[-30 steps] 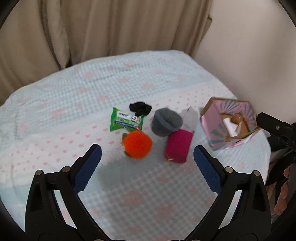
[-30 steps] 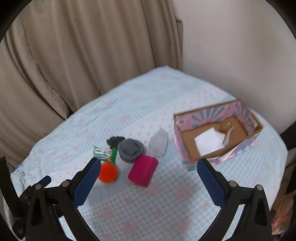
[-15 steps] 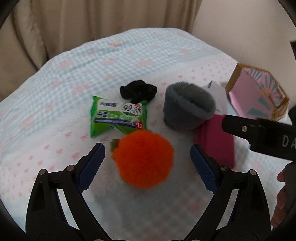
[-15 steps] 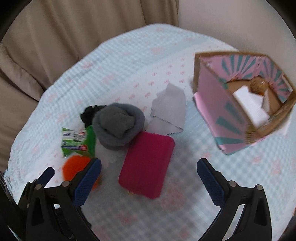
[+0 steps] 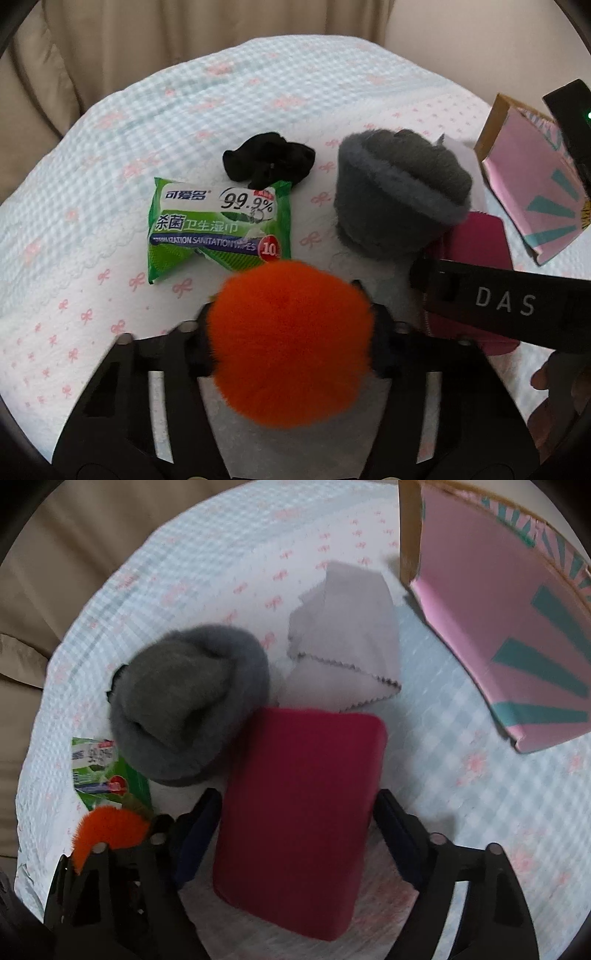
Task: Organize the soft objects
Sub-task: 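Grasp the orange pompom with the left tool while the right tool grasps the magenta pouch, then carry the orange pompom and magenta pouch into the box and open both tools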
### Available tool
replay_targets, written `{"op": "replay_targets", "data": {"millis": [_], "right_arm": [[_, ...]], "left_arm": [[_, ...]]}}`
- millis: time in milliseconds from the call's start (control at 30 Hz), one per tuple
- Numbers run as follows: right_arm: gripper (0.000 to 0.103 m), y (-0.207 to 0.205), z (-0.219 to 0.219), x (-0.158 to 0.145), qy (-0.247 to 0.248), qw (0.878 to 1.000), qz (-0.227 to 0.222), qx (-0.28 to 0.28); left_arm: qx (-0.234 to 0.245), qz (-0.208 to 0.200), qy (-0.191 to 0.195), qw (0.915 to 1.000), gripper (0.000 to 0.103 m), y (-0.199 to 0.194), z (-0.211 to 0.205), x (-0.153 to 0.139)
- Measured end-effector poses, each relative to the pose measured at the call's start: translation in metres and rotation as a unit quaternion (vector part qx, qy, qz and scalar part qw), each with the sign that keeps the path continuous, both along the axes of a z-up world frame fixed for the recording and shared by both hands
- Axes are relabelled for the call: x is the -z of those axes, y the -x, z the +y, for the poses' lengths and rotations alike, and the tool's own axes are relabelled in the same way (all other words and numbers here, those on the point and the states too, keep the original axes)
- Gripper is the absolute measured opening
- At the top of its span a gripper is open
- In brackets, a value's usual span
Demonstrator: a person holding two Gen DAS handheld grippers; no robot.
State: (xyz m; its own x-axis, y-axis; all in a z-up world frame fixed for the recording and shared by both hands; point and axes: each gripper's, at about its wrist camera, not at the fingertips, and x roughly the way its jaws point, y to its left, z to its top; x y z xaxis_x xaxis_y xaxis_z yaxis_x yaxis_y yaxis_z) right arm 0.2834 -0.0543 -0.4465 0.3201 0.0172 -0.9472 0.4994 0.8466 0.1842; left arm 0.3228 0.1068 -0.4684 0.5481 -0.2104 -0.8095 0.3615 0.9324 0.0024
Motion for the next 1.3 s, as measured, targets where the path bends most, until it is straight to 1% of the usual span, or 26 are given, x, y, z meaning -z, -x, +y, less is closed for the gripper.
{"op": "replay_targets", "data": {"millis": [33, 133, 367, 467, 533, 633, 733, 833, 933, 1000, 1067, 1100, 1167, 1267, 1300], "right_arm": [[0.076, 0.000, 0.000, 0.000, 0.001, 1.000, -0.002, 0.001], [0.068, 0.003, 0.001, -0.002, 0.006, 1.000, -0.005, 0.000], [0.050, 0.011, 0.002, -0.011, 0.003, 1.000, -0.020, -0.013], [0.046, 0.018, -0.002, -0.017, -0.004, 1.000, -0.026, -0.012], [0.046, 0.023, -0.005, -0.022, -0.006, 0.999, -0.030, -0.013], [0.045, 0.035, -0.007, -0.040, -0.002, 0.998, -0.051, -0.028], [0.045, 0.044, -0.006, -0.062, 0.011, 0.997, -0.064, -0.049], [0.045, 0.051, -0.009, -0.087, 0.015, 0.995, -0.078, -0.057], [0.045, 0.056, -0.016, -0.117, 0.014, 0.993, -0.095, -0.062], [0.045, 0.051, -0.011, -0.138, 0.020, 0.991, -0.109, -0.069], [0.045, 0.056, -0.013, -0.164, 0.027, 0.989, -0.123, -0.079], [0.045, 0.057, -0.014, -0.173, 0.029, 0.988, -0.128, -0.081], [0.045, 0.065, -0.023, -0.201, 0.031, 0.986, -0.142, -0.085], [0.045, 0.074, -0.031, -0.237, 0.035, 0.982, -0.160, -0.089], [0.045, 0.075, -0.032, -0.245, 0.034, 0.982, -0.164, -0.090]], "left_arm": [[-0.001, 0.000, -0.005, 1.0000, 0.042, -0.001, 0.000, 0.001], [-0.003, 0.000, -0.004, 1.0000, 0.037, 0.000, 0.002, 0.000], [-0.016, 0.005, 0.000, 0.9999, 0.034, 0.005, 0.003, -0.005], [-0.021, 0.005, 0.006, 0.9997, 0.034, 0.008, 0.005, -0.013], [-0.026, 0.007, 0.007, 0.9996, 0.033, 0.010, 0.006, -0.020], [-0.038, 0.012, 0.016, 0.9991, 0.033, 0.010, 0.010, -0.034], [-0.054, 0.013, 0.034, 0.9979, 0.033, 0.012, 0.016, -0.055], [-0.066, 0.011, 0.051, 0.9964, 0.033, 0.015, 0.021, -0.082], [-0.078, 0.004, 0.069, 0.9946, 0.033, 0.022, 0.026, -0.116], [-0.084, -0.001, 0.079, 0.9933, 0.033, 0.028, 0.028, -0.142], [-0.088, -0.008, 0.090, 0.9920, 0.033, 0.036, 0.029, -0.168], [-0.088, -0.012, 0.094, 0.9916, 0.033, 0.041, 0.028, -0.182], [-0.088, -0.020, 0.098, 0.9911, 0.033, 0.050, 0.024, -0.207], [-0.085, -0.027, 0.104, 0.9905, 0.033, 0.061, 0.016, -0.240], [-0.083, -0.029, 0.106, 0.9904, 0.033, 0.066, 0.011, -0.252]]}}
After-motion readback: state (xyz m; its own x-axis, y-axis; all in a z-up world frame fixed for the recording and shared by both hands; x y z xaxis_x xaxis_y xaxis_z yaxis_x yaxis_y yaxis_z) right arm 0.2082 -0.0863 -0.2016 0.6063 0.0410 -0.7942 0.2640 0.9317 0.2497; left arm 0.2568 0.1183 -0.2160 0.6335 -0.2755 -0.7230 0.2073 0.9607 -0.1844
